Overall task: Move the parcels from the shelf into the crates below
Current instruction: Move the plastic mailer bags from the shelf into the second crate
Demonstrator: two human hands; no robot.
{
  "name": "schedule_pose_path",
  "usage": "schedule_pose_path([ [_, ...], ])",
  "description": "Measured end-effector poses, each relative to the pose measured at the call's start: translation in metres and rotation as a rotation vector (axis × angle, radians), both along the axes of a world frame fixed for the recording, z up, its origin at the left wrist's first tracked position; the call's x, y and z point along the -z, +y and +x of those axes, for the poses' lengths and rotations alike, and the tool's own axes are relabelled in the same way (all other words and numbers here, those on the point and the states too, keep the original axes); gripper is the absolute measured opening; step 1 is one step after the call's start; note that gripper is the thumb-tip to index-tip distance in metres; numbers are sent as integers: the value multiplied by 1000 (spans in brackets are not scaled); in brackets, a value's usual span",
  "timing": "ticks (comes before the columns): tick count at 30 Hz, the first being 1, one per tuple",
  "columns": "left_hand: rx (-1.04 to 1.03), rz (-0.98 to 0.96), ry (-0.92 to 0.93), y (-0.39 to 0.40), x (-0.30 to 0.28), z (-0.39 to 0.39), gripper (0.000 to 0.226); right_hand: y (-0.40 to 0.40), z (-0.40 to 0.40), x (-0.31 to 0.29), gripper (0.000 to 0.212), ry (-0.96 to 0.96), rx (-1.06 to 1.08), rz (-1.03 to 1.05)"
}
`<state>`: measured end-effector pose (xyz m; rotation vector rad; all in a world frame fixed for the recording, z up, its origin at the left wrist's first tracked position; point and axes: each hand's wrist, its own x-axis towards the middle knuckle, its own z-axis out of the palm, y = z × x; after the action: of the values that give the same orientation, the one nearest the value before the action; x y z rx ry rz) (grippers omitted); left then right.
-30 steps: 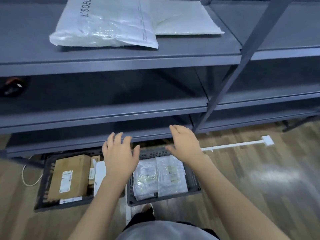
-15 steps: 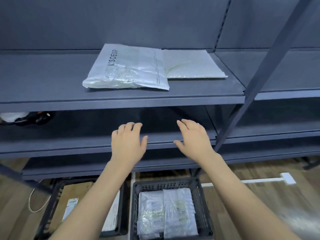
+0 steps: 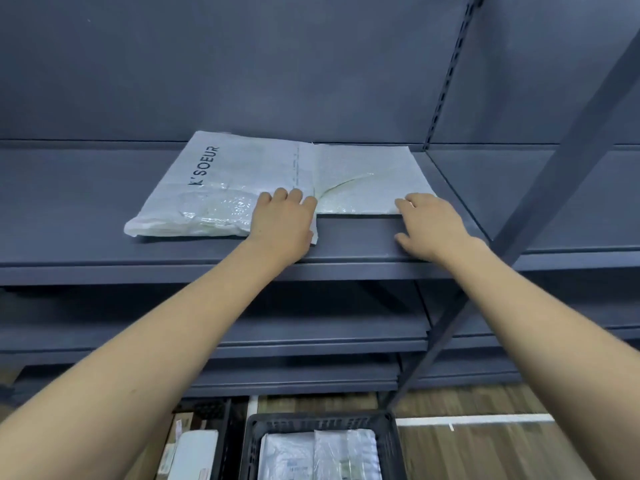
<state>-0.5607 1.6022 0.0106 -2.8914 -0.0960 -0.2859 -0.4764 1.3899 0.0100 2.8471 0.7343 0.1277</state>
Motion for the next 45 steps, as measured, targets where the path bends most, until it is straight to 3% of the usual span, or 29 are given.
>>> schedule_pose_path([
  [3, 6, 32, 67, -7, 2, 37, 44, -11, 33, -1, 39, 6, 54, -134],
  [8, -17, 67, 190, -7, 7, 85, 46, -19, 70, 5, 45, -40, 101, -239],
  [19, -41, 79, 179, -17, 26, 111, 40, -17, 83, 33, 57, 11, 63, -52],
  [22, -38, 70, 125, -20, 22, 107, 40, -20, 77, 28, 50, 13, 83, -5],
  [26, -21, 35, 27, -27, 6, 92, 32, -27, 61, 15, 32, -21, 118, 118],
  [36, -58, -256, -81, -45, -4, -6, 36, -54, -57, 8, 39, -116, 199, 770],
  [40, 43, -437, -147, -56, -1, -52, 45, -56, -114, 18, 36, -186, 188, 896],
  [45, 172, -457, -168, -72, 12, -88, 46, -56, -165, 26, 34, -246, 162, 918],
])
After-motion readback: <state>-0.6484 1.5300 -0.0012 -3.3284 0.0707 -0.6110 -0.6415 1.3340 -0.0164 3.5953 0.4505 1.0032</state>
